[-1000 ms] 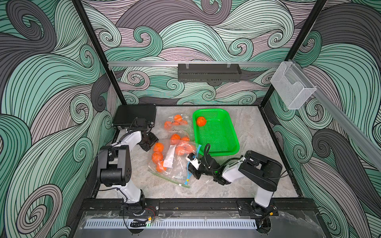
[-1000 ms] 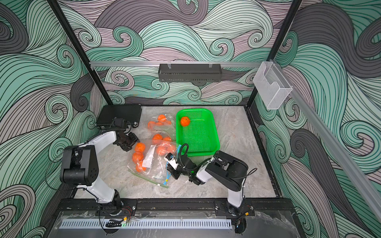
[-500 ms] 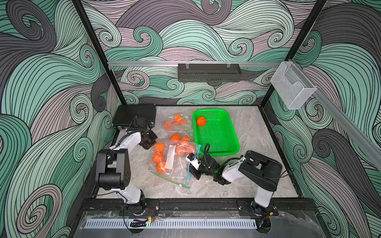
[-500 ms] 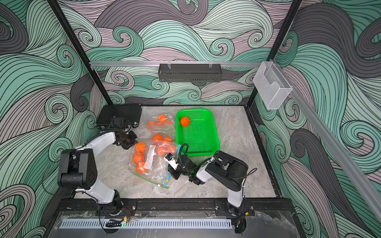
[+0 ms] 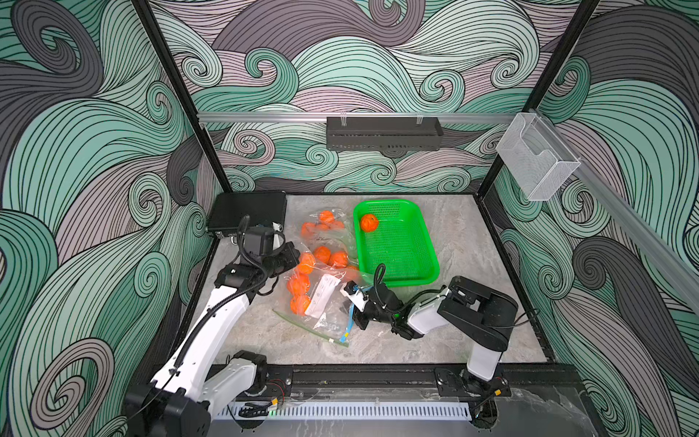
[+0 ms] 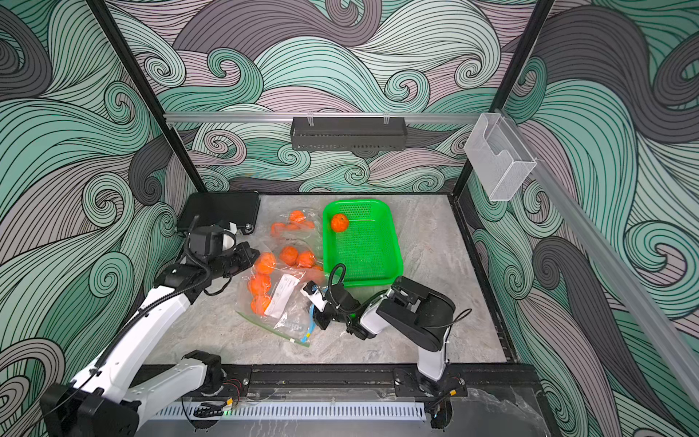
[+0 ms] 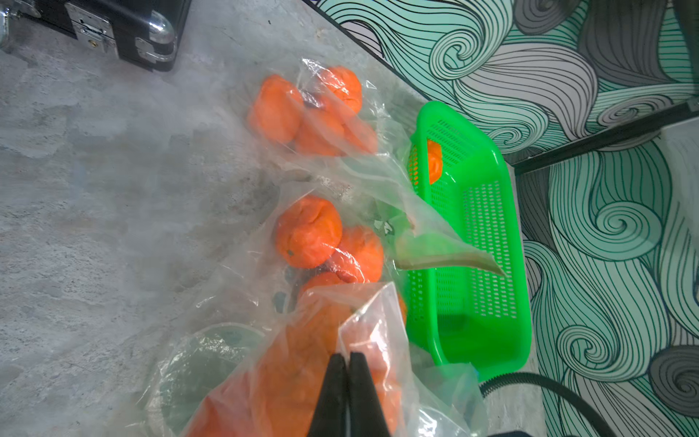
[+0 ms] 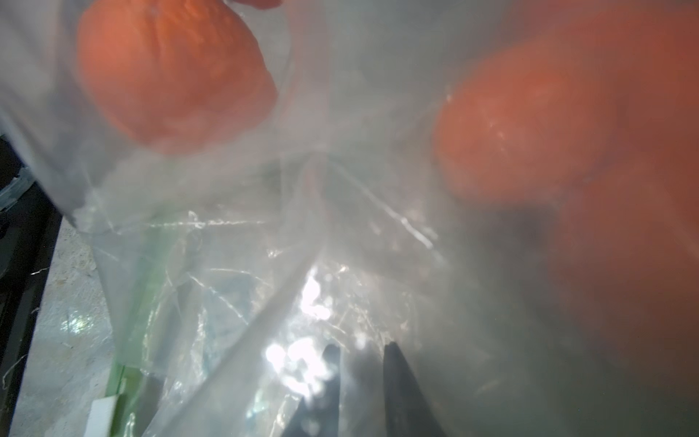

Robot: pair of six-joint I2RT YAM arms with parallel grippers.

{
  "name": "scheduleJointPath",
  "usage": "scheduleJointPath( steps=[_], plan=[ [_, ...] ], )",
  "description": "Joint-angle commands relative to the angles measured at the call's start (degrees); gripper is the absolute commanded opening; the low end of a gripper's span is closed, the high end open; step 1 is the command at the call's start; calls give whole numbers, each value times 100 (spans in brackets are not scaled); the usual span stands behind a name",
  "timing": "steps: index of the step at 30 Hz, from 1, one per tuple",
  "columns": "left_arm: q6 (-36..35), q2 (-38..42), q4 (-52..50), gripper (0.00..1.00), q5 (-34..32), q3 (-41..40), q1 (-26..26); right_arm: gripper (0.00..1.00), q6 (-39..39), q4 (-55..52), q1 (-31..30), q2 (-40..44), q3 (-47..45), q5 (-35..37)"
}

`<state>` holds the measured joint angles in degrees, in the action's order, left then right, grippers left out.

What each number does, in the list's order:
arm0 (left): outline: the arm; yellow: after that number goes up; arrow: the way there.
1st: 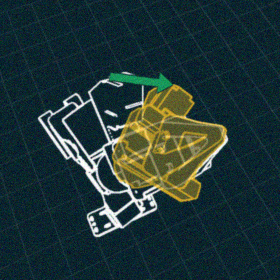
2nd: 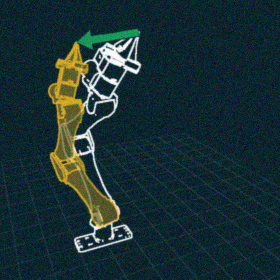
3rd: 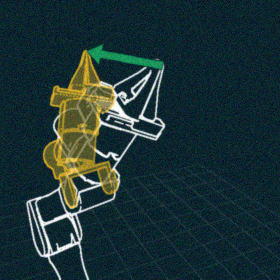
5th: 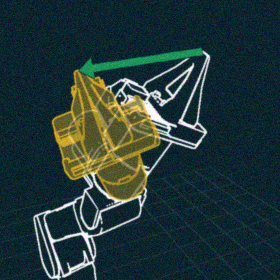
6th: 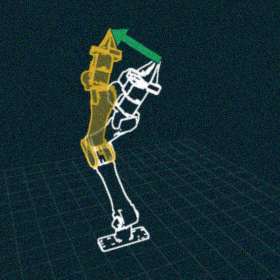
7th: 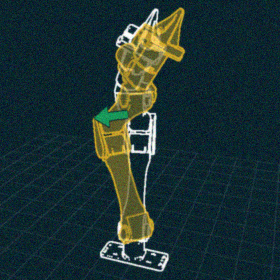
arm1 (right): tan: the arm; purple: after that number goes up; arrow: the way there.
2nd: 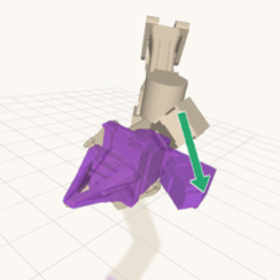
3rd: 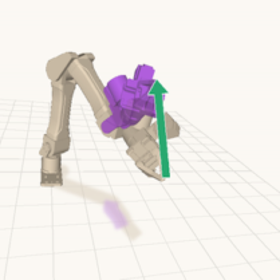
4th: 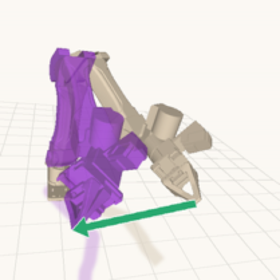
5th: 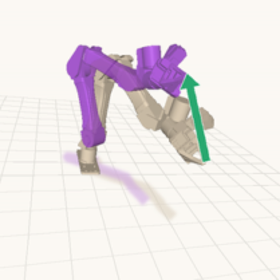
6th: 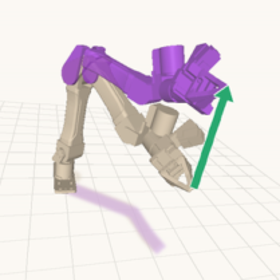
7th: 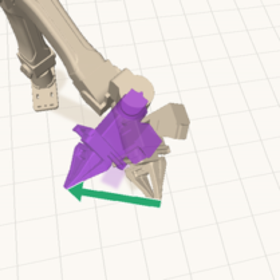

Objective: Open the zip-top bag and take out the orange
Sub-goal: Adjust the zipper food storage bag in the zipper food storage bag.

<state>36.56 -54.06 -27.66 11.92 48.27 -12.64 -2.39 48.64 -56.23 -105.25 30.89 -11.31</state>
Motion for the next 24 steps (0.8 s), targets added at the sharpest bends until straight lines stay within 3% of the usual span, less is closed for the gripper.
scheduleJointPath(
  steps=[1,6,10,15,20,24],
  plan=[
    [-179,514,571,0,137,-205,-64,24,-88,52,33,-60,53,120],
    [-172,1220,1023,10,116,-546,-71,24,-105,68,33,-95,66,111],
    [-122,1352,1183,19,241,-649,-72,24,-95,62,33,-76,57,130],
    [-205,1178,1049,19,495,-551,-69,24,-88,60,33,-66,61,136],
    [-495,959,791,21,2,-373,-71,24,-77,41,42,-69,57,128],
    [-462,245,-348,65,-1414,328,25,24,-79,31,43,-71,75,87]
  ],
)
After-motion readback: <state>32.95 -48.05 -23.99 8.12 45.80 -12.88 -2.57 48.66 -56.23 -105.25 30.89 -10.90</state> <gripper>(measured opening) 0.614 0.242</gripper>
